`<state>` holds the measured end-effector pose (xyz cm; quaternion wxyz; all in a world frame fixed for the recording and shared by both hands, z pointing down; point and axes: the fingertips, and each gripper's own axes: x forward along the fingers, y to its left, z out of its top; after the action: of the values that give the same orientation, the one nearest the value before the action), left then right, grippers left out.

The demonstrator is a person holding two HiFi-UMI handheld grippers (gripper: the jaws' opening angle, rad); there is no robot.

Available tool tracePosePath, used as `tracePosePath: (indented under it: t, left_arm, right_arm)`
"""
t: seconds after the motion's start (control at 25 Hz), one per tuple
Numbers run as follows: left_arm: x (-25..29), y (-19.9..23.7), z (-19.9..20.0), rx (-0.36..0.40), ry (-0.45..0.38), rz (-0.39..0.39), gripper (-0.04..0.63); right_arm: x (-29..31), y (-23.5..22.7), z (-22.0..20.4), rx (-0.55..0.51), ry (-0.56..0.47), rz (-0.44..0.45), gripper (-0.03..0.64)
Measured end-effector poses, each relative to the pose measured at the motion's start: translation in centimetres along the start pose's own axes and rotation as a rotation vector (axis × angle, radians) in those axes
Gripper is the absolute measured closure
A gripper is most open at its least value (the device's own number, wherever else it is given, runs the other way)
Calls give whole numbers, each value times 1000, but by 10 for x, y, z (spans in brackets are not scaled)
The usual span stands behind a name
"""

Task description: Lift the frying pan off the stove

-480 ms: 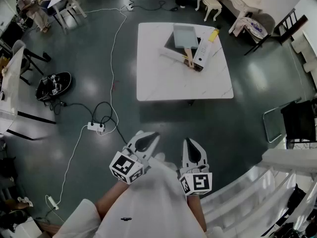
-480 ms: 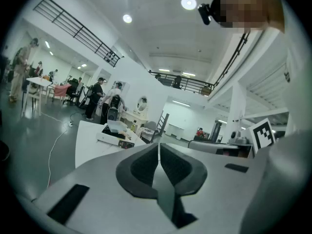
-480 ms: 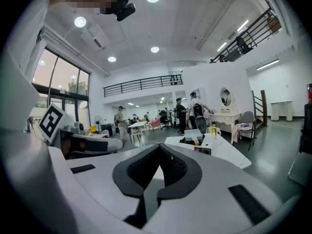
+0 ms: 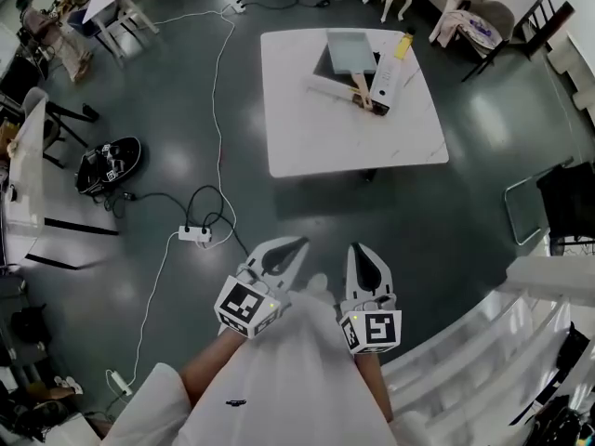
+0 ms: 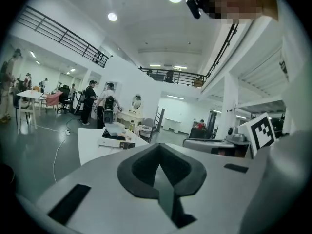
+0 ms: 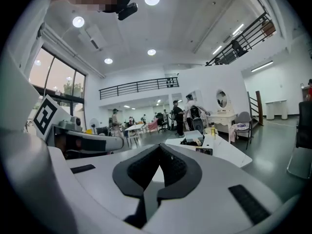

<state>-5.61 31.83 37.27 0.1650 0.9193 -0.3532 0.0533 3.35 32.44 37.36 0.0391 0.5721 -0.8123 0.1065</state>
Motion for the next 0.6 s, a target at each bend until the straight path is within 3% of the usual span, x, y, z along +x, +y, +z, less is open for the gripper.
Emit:
tracePosePath:
  t: [0.32, 0.6]
  left_arm:
    - [-6, 21, 5, -59, 13, -83, 594]
    - [-30, 86, 10, -109, 40, -94, 594]
  right_arm:
    - [19, 14, -2, 25, 28, -76, 618]
    - [63, 44, 7, 24, 0, -118, 615]
